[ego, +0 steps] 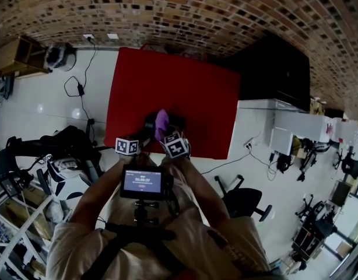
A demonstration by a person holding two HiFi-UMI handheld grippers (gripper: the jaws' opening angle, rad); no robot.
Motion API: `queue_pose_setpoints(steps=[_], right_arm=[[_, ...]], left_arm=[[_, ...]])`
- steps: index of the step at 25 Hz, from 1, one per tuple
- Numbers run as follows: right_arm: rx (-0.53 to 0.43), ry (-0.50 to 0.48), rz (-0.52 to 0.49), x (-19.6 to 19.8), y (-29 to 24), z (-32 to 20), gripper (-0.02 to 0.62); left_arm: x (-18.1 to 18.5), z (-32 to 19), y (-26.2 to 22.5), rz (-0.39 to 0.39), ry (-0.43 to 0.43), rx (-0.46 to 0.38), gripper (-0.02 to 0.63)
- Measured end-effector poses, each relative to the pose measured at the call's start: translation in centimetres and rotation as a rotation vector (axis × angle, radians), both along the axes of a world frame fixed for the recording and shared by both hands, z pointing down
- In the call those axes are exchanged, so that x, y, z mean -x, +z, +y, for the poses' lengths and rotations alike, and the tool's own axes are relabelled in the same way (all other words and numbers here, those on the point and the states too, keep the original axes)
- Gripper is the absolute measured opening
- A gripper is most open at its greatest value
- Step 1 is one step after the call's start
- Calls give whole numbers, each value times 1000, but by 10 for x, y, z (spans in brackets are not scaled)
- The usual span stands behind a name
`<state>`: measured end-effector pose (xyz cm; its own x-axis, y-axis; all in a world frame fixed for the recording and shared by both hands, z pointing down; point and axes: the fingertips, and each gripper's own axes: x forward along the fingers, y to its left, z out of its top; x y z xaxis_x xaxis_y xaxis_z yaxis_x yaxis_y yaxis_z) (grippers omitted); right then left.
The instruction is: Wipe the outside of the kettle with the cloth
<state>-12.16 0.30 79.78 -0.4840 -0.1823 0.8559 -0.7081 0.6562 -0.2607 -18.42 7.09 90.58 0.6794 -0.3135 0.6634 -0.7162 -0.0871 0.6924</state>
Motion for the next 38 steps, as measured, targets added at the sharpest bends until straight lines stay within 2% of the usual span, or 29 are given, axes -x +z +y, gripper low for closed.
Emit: queue_pose_setpoints(steps=[2, 4, 5, 7, 9, 11, 15, 17, 19, 20, 22, 25, 27, 29, 31, 34, 38], right_arm=[[59, -30, -21, 33, 12, 2, 101], [112, -66, 12, 52, 35, 8, 100], [119, -80, 37, 54, 42, 10, 101], [91, -78, 73, 46, 43, 7, 101], [51, -17, 99, 16, 37, -3, 101], [31, 86, 123, -30, 38, -14, 101], [37, 304, 124, -122, 51, -33, 107], [44, 353, 182, -157, 63, -37, 101], [54, 379, 205, -170, 65, -34, 98], [44, 376, 184, -163, 55, -32, 98], [-6, 304, 106, -119, 20, -28, 98], [-44, 88, 24, -20, -7, -1, 98], [-41, -39, 55, 22, 13, 20, 98], [-63, -123, 105, 39, 32, 29, 98], [-104, -149, 131, 35, 33, 31, 98], [-129, -130, 144, 0, 31, 35, 98], [-90, 50, 130, -77, 40, 37, 100]], left_arm=[[-7, 1, 3, 16, 20, 12, 247], [-11, -2, 7, 38, 2, 32, 245], [-11, -4, 9, 46, -16, 45, 245], [-8, -6, 11, 55, -47, 68, 193], [-6, -7, 13, 68, -58, 81, 172], [-4, -5, 14, 71, -49, 82, 172], [-5, -6, 16, 69, -36, 86, 172], [-5, -6, 17, 68, -29, 90, 172], [-4, -4, 17, 65, -17, 96, 172], [-4, -4, 16, 65, -11, 98, 172], [-6, -6, 15, 68, 0, 98, 172], [-5, -7, 14, 75, -2, 97, 167], [-5, -7, 14, 81, -1, 94, 167], [-6, -8, 12, 85, 7, 86, 167], [-8, -8, 12, 91, 12, 87, 167], [-5, -8, 14, 96, 3, 97, 159], [-4, -11, 15, 105, -11, 89, 152]])
